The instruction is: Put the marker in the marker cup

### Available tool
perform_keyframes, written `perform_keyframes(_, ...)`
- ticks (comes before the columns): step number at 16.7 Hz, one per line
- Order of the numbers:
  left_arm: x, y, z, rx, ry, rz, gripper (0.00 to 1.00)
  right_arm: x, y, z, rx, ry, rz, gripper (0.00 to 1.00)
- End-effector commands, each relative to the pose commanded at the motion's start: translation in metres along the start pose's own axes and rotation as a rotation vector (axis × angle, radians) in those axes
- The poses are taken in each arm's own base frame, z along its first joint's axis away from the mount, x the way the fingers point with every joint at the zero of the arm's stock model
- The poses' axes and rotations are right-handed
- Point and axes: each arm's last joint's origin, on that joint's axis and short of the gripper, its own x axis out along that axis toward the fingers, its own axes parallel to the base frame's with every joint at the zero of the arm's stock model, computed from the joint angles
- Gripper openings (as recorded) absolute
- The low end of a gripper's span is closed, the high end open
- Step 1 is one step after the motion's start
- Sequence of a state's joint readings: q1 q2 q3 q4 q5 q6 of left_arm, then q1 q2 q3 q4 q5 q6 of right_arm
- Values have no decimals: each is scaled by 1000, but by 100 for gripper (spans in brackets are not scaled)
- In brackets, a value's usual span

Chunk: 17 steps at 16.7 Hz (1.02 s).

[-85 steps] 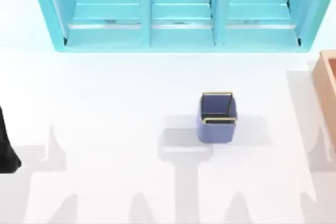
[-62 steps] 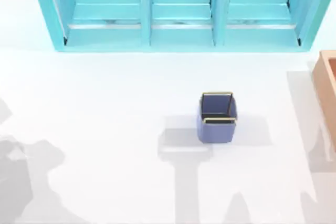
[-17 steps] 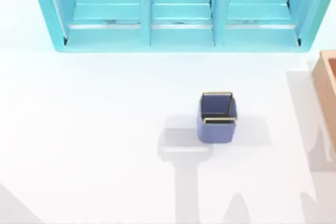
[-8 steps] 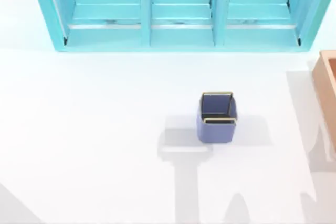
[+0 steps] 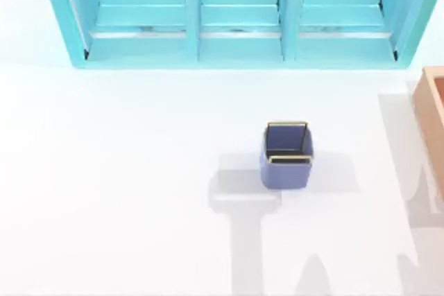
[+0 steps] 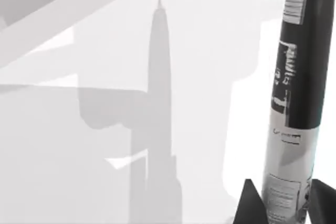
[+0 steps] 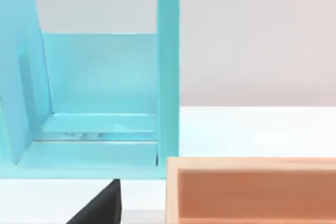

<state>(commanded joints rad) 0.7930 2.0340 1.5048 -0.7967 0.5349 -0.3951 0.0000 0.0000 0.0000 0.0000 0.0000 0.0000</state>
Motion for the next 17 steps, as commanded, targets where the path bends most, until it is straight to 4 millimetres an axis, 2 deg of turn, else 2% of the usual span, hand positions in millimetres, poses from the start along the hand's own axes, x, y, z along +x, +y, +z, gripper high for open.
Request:
perform_keyframes(4, -71, 7, -29, -3, 9, 3, 0, 0, 0, 0, 0, 0, 0, 100)
perform_keyframes(6, -93, 14, -40, 1, 2, -2, 0, 0, 0, 0, 0, 0, 0, 100)
perform_keyframes(8, -99, 17, -43, 2, 0, -4, 0, 0, 0, 0, 0, 0, 0, 100)
perform_keyframes(13, -98, 12, -42, 21, -9, 4, 0, 0, 0, 0, 0, 0, 0, 100)
perform_keyframes(15, -97, -6, -41, 88, -55, 34, 0, 0, 0, 0, 0, 0, 0, 100)
perform_keyframes(17, -94, -39, -42, 200, -130, 78, 0, 0, 0, 0, 0, 0, 0, 100)
